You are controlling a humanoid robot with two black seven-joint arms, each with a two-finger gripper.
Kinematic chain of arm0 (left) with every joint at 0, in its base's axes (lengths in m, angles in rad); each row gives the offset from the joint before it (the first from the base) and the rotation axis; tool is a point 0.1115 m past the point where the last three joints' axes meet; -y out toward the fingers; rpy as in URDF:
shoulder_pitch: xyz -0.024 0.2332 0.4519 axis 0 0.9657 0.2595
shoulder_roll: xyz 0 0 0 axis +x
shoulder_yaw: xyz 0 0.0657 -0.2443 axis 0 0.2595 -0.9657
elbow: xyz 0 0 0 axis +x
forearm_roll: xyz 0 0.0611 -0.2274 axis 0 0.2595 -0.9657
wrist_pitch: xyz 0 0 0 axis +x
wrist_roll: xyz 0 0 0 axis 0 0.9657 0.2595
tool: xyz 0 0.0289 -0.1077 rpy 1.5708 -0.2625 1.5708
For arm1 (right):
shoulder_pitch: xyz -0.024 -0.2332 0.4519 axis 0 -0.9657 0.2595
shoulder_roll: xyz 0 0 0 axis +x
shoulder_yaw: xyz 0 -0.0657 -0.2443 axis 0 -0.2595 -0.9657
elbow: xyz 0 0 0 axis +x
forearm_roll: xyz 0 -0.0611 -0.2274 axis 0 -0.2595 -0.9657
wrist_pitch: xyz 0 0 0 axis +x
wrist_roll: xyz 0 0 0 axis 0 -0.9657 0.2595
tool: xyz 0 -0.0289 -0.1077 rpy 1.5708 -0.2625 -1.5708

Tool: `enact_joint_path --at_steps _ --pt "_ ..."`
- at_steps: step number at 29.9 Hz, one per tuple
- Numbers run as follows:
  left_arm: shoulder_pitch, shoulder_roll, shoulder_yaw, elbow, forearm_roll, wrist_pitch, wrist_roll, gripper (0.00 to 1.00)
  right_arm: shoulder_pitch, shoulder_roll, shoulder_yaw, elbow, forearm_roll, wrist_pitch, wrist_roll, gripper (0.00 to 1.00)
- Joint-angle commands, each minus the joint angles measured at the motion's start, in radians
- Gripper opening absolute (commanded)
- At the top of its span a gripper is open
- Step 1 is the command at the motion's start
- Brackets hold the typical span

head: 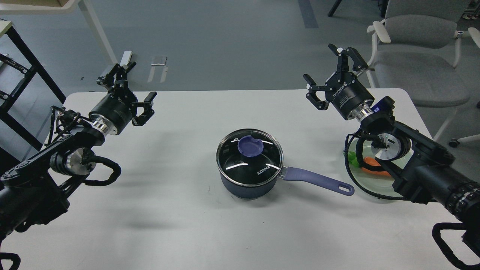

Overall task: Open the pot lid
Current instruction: 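Raise the right arm up and away from the green plate, then lower the right gripper onto the purple saucepan handle and grasp it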

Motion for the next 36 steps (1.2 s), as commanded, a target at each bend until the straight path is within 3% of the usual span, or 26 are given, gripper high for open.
enact_joint_path --at_steps 1,11,17,20,25,36 --pt "-0.001 0.001 0.000 -0.003 0.001 0.000 0.001 0.99 0.001 0.003 0.000 0.000 0.000 -0.005 0.000 0.99" --pt "-0.024 0.044 0.014 0.011 -0.001 -0.002 0.002 0.99 0.041 -0.020 -0.009 0.028 -0.028 -0.026 -0.001 0.99" --pt "-0.058 0.047 0.014 0.013 0.002 -0.036 -0.004 0.99 0.174 -0.109 -0.023 0.077 -0.230 -0.029 -0.001 0.99" --pt "-0.058 0.050 0.014 0.010 0.002 -0.077 -0.013 0.99 0.265 -0.179 -0.110 0.135 -0.294 -0.025 -0.003 0.99" --pt "-0.059 0.050 0.014 -0.001 0.021 -0.074 -0.027 0.99 0.444 -0.301 -0.322 0.259 -0.379 -0.020 -0.001 0.99" --pt "-0.061 0.047 0.013 -0.025 0.081 -0.068 -0.042 0.99 0.606 -0.436 -0.543 0.602 -1.012 -0.016 0.023 0.99"
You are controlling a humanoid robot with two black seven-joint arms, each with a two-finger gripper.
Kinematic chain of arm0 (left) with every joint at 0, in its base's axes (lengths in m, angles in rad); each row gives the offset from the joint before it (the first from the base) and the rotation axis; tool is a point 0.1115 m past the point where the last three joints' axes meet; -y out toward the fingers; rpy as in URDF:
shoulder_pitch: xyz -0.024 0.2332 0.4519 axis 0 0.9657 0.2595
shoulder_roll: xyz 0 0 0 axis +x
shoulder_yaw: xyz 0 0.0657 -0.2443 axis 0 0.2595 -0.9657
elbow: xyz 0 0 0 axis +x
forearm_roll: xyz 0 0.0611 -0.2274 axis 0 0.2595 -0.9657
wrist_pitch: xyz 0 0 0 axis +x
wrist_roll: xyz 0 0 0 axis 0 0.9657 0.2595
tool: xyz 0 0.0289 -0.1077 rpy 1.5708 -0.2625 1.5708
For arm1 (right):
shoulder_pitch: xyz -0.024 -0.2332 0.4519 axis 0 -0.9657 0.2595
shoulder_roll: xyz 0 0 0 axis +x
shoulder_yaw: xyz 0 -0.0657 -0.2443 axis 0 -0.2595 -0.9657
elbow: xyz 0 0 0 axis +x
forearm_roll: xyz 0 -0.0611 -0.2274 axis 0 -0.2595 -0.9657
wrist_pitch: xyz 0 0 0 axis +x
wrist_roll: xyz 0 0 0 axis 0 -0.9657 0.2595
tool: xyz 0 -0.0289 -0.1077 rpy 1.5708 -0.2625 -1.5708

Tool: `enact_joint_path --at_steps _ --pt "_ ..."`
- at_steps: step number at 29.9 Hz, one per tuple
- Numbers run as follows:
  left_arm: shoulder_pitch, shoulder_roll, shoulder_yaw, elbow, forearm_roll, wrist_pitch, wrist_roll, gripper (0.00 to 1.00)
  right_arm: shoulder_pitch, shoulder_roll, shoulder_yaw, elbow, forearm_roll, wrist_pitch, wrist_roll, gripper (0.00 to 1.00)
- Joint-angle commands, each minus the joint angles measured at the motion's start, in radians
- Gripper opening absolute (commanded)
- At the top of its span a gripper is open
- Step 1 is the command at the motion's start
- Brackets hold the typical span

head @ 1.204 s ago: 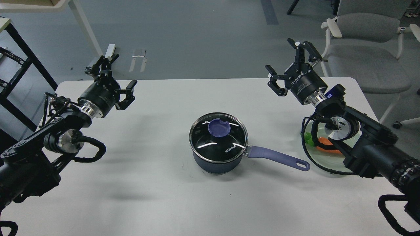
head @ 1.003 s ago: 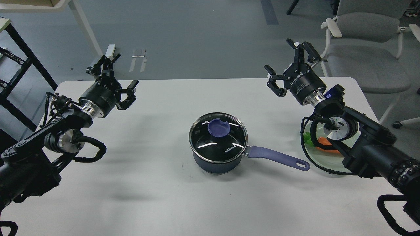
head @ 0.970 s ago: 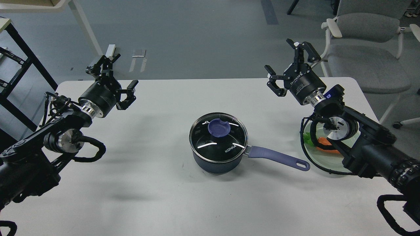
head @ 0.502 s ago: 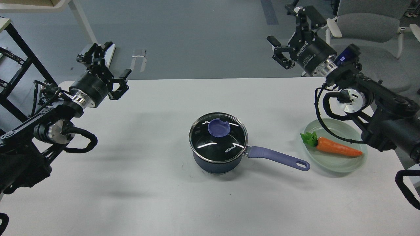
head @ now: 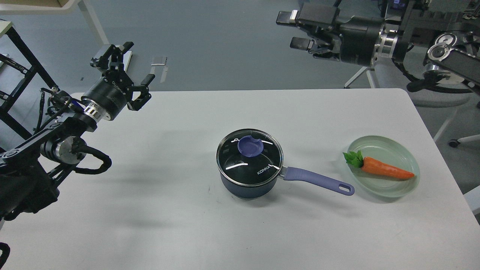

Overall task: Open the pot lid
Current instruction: 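Lower the right gripper onto the purple saucepan handle and grasp it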

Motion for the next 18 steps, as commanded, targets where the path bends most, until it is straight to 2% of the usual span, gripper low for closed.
enact_joint_path --at_steps 1,4,11,18 --pt "0.000 0.003 0.000 -0.032 0.028 0.000 0.000 0.99 0.012 -0.041 -0.042 0.117 -0.233 0.001 0.022 0.99" --pt "0.000 0.006 0.002 -0.052 0.037 0.000 0.000 0.99 0.012 -0.082 -0.062 0.200 -0.417 0.001 0.084 0.99" --pt "0.000 0.004 0.002 -0.055 0.039 0.003 0.000 0.99 0.006 -0.167 -0.097 0.288 -0.784 -0.010 0.084 0.99" --pt "0.002 0.006 0.002 -0.078 0.059 0.011 0.000 0.99 -0.029 -0.259 -0.115 0.343 -0.964 -0.012 0.084 0.99"
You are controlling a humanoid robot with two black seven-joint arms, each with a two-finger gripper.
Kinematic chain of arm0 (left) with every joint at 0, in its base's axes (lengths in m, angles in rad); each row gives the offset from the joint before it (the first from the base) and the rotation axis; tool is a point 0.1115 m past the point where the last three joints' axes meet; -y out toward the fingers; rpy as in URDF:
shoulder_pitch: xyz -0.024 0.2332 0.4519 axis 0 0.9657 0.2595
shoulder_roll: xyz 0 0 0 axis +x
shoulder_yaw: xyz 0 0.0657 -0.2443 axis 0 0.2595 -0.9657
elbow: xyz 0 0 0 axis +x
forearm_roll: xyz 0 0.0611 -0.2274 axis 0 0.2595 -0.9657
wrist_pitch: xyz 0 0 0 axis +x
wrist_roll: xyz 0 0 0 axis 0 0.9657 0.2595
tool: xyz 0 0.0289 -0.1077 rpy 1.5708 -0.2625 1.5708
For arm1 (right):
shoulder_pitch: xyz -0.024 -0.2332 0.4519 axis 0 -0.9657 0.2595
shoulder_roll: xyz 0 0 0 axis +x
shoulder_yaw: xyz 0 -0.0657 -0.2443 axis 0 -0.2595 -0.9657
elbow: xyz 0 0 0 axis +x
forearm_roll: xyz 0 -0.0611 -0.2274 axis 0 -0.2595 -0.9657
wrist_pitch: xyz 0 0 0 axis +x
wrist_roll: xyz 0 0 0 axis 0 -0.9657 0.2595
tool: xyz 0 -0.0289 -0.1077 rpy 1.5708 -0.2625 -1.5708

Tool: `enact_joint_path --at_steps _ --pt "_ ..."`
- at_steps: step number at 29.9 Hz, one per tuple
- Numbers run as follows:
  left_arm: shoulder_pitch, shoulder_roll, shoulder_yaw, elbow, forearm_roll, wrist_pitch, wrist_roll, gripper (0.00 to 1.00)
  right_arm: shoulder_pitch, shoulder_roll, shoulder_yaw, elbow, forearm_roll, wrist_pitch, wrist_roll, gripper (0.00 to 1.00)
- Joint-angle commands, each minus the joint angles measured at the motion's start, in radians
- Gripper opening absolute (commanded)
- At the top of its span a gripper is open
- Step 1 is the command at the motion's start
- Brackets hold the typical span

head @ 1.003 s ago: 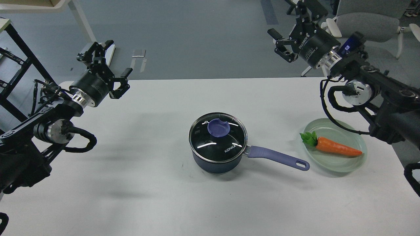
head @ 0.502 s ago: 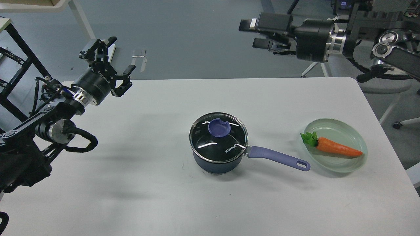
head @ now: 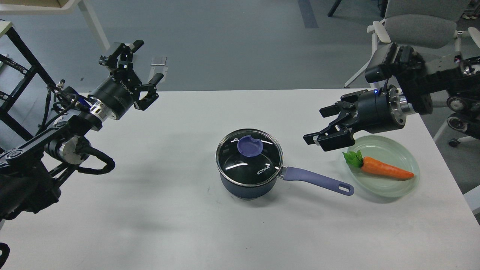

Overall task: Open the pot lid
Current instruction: 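Lower the right gripper onto the purple saucepan handle and grasp it, then hold the handle with the right gripper while raising the left arm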

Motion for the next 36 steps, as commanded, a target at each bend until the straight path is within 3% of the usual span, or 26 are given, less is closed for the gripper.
enact_joint_path --at_steps 1,8,15,27,36 --pt "0.002 0.000 0.000 -0.012 0.002 0.010 0.000 0.99 -0.032 -0.041 -0.022 0.038 -0.067 0.000 0.000 0.99" --pt "0.003 0.001 0.000 -0.022 0.002 0.015 0.000 0.99 -0.119 -0.092 -0.026 0.065 -0.067 0.001 0.000 0.99" --pt "0.003 0.000 0.000 -0.025 0.002 0.015 0.000 0.99 -0.194 -0.052 -0.022 0.064 -0.068 0.001 0.000 0.98" --pt "0.005 0.001 -0.002 -0.025 0.002 0.016 0.000 0.99 -0.204 0.112 -0.031 -0.044 -0.103 0.001 0.000 0.87" --pt "0.005 0.001 -0.002 -0.025 0.002 0.016 0.000 0.99 -0.208 0.141 -0.051 -0.070 -0.157 0.001 0.000 0.74"
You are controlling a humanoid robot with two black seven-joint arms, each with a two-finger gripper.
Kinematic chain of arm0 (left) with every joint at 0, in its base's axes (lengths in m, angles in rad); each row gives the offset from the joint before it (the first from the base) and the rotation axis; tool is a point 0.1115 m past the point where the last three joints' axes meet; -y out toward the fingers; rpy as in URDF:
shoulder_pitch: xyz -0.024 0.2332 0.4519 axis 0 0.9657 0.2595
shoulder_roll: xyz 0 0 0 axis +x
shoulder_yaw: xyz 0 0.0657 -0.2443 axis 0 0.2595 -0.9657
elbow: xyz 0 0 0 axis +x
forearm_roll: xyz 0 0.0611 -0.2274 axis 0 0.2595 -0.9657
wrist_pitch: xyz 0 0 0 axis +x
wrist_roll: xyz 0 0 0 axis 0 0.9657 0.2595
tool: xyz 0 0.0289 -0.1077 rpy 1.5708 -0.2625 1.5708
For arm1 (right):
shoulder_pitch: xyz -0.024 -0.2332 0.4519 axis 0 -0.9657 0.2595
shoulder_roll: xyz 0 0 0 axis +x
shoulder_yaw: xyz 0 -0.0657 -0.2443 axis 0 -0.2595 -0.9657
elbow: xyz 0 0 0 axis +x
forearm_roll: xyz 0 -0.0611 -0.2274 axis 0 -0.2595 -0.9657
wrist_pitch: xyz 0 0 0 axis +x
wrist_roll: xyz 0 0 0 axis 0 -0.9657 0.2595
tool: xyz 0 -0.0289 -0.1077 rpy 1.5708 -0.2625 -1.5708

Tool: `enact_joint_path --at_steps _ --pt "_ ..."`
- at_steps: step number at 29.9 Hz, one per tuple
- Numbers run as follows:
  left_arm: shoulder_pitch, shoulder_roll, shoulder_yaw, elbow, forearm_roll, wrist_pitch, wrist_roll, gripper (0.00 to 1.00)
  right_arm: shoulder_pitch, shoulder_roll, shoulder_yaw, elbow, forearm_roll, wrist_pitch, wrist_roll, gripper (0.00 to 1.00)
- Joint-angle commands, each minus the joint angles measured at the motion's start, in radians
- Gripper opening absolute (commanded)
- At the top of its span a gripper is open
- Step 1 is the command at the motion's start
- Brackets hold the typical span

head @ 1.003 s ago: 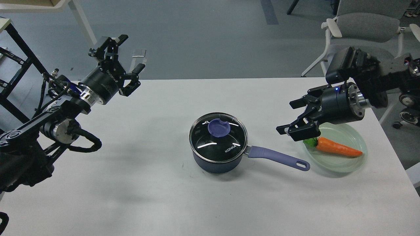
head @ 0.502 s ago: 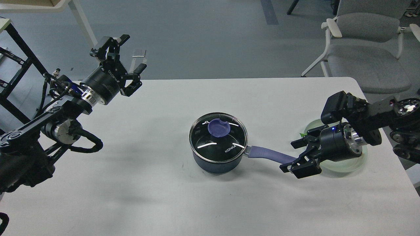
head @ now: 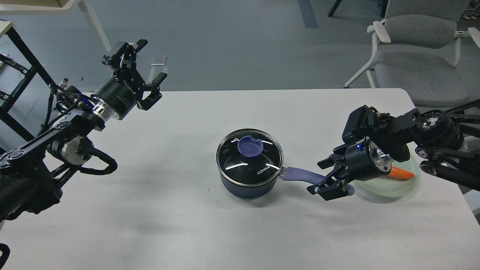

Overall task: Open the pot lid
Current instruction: 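Hold the handle with the right gripper while raising the left arm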

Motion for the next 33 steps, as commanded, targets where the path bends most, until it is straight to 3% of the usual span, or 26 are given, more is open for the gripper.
enact_joint_path --at_steps 1,20,22,26,33 --pt "0.000 0.000 0.001 0.000 0.000 0.000 0.000 0.99 -0.002 0.001 -0.010 -0.001 -0.005 0.000 0.000 0.70" --pt "0.003 0.001 0.001 -0.014 0.040 -0.002 -0.002 0.99 -0.016 0.008 -0.011 -0.017 -0.005 0.000 0.000 0.40" --pt "0.003 0.003 0.001 -0.012 0.104 -0.012 -0.027 0.99 -0.017 0.010 -0.011 -0.017 -0.007 0.000 0.000 0.38" --pt "-0.001 0.003 0.000 -0.014 0.283 -0.031 -0.119 0.99 -0.016 0.008 -0.011 -0.017 -0.007 0.000 0.000 0.33" --pt "-0.054 -0.002 0.000 -0.061 0.615 -0.026 -0.119 0.99 -0.016 0.008 -0.010 -0.017 -0.007 0.000 0.000 0.31"
